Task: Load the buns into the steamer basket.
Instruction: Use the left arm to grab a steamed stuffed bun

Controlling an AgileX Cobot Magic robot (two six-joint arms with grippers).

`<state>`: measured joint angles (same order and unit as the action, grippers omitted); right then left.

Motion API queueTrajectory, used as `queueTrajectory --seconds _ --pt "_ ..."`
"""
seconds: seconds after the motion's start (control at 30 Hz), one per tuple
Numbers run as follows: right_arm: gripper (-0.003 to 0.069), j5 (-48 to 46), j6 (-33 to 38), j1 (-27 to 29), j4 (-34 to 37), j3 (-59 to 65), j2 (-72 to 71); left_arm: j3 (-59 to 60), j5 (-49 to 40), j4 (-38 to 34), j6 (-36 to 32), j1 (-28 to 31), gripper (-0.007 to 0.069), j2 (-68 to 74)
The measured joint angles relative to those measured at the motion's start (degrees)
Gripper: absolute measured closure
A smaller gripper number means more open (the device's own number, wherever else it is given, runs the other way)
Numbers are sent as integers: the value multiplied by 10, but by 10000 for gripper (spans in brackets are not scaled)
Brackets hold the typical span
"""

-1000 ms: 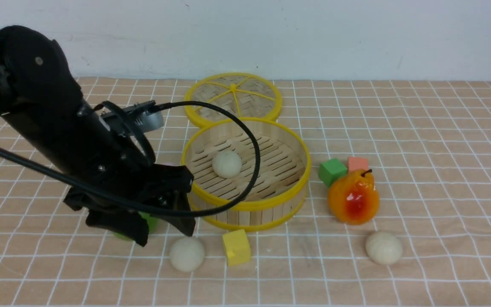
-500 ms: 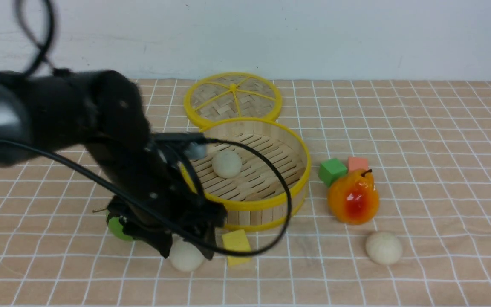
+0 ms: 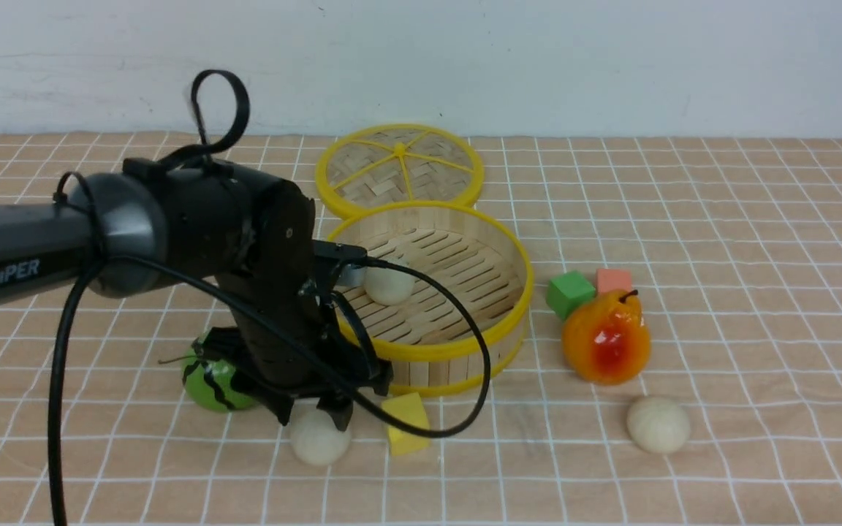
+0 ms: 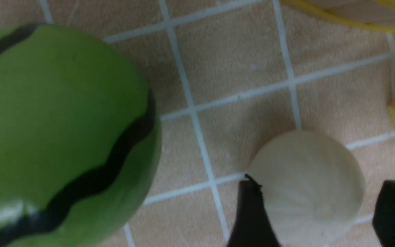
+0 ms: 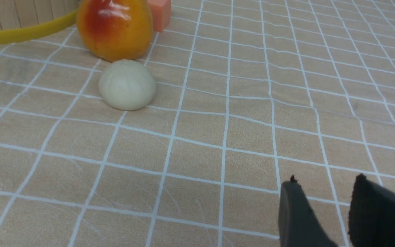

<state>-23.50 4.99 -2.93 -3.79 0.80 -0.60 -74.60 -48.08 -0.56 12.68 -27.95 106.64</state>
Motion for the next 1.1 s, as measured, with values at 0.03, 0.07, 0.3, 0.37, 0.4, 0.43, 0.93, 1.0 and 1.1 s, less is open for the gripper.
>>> queueTrajectory --seconds 0.03,0.07,0.3,0.37,0.4,0.43,0.93,1.0,1.1 --pt "418 0 0 0 0 0 0 -1 6 0 0 0 221 1" --pt "418 0 0 0 0 0 0 -2 10 0 1 0 245 1" --pt "418 0 0 0 0 0 0 -2 21 0 1 0 433 1" --pt "418 0 0 0 0 0 0 -2 19 0 4 0 485 2" --pt "418 0 0 0 0 0 0 -2 19 0 4 0 489 2" --pt "418 0 0 0 0 0 0 -2 19 0 5 0 505 2" --pt "418 0 -1 0 0 0 0 -15 -35 6 2 0 301 -11" --pt "418 0 -1 0 0 0 0 -15 -41 -10 2 0 296 -10" --pt "418 0 -1 0 0 0 0 -15 -42 -27 0 0 293 -9"
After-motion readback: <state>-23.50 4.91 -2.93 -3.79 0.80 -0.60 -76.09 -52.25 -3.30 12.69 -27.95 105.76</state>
